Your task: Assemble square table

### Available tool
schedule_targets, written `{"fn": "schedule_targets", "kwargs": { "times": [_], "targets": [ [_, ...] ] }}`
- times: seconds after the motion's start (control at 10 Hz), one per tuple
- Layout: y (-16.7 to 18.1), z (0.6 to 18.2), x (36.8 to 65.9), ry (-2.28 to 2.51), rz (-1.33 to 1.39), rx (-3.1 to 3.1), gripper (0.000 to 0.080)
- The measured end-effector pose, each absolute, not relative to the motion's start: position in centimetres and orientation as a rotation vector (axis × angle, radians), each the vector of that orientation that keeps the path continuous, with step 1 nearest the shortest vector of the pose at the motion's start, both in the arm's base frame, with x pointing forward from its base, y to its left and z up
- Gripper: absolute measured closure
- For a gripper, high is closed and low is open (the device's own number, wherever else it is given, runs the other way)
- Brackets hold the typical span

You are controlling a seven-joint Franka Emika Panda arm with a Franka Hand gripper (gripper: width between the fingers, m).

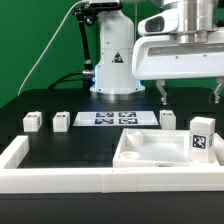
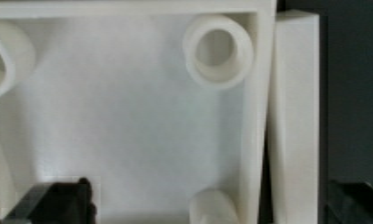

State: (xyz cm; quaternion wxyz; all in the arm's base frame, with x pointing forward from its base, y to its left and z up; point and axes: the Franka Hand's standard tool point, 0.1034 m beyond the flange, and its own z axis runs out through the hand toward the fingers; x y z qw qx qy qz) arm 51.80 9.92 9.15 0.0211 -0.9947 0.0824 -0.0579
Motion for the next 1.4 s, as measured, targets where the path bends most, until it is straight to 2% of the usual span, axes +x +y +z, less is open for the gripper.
{"fn": "schedule_targets", "kwargs": {
  "times": [0.1,0.6,0.9,1.1,1.4],
  "targets": [
    [9.6,8.7,51.0,0.264,-0.175,-3.086,0.015],
    [9.7,8.8,51.1,0.266,-0.185,-3.084,0.015],
    [10.8,7.7,45.7,0.273,-0.231,-3.084,0.015],
    [10.4,6.9,43.5,0.251,-0.24,-3.095,0.015],
    [10.2,6.7,43.1,0.255,-0.238,-3.098,0.015]
  ]
}}
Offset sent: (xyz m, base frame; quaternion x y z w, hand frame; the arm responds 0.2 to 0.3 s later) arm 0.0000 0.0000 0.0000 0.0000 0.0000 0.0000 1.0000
